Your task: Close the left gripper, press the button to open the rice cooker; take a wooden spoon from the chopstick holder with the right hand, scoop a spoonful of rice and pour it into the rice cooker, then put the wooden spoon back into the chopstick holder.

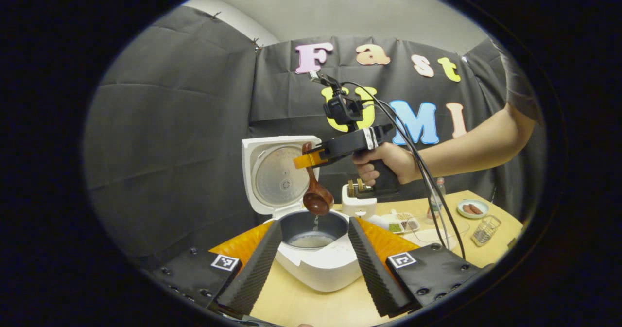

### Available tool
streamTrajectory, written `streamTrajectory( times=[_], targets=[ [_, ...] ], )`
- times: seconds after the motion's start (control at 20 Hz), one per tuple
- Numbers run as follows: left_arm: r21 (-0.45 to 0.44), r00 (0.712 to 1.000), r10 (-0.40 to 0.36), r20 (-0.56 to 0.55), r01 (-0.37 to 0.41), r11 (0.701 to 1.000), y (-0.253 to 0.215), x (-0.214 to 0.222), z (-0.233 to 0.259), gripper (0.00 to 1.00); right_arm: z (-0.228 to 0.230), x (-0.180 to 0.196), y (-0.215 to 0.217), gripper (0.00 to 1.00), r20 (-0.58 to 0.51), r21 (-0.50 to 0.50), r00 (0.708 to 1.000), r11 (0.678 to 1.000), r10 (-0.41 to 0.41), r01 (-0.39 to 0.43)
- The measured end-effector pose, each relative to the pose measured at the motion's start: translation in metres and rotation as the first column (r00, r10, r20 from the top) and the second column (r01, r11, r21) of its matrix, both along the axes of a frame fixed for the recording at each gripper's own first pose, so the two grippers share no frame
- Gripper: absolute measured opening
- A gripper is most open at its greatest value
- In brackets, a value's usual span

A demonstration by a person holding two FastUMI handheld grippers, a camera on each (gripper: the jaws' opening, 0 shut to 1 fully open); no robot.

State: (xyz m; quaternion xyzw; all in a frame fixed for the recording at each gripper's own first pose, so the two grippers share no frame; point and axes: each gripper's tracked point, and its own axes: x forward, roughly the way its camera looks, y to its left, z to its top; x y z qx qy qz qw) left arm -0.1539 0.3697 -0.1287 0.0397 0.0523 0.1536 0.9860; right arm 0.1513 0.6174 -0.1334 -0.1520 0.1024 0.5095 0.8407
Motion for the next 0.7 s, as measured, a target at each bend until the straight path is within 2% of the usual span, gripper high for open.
streamTrajectory(
  times=[0.1,0.15,0.2,0.25,0.35,0.45,0.7],
  targets=[
    [-0.011,1.0,-0.006,0.008,0.006,1.0,-0.001,0.001,0.002,0.95,0.012,0.003,-0.008,0.09,-0.097,0.083,0.995,0.995,-0.038,0.046],
    [-0.023,1.0,-0.01,0.012,0.011,1.0,-0.002,0.003,0.002,0.96,0.017,0.008,-0.015,0.09,-0.174,0.133,0.983,0.988,-0.058,0.082],
    [-0.031,1.0,-0.011,0.015,0.012,0.999,-0.002,0.004,0.003,0.92,0.02,0.013,-0.021,0.1,-0.24,0.169,0.968,0.979,-0.075,0.118],
    [-0.038,1.0,-0.013,0.016,0.013,0.999,-0.003,0.007,0.003,0.99,0.023,0.018,-0.028,0.09,-0.312,0.206,0.946,0.965,-0.092,0.161],
    [-0.041,1.0,-0.019,0.018,0.02,0.999,-0.006,0.011,0.005,0.95,0.027,0.029,-0.045,0.09,-0.435,0.261,0.893,0.933,-0.114,0.246],
    [-0.04,0.999,-0.032,0.018,0.033,0.999,-0.013,0.016,0.008,0.95,0.031,0.038,-0.07,0.09,-0.503,0.299,0.856,0.906,-0.118,0.301],
    [-0.059,0.997,-0.069,0.03,0.07,0.996,-0.033,0.033,0.016,0.95,0.04,0.052,-0.138,0.09,-0.595,0.364,0.791,0.828,-0.145,0.426]
  ],
)
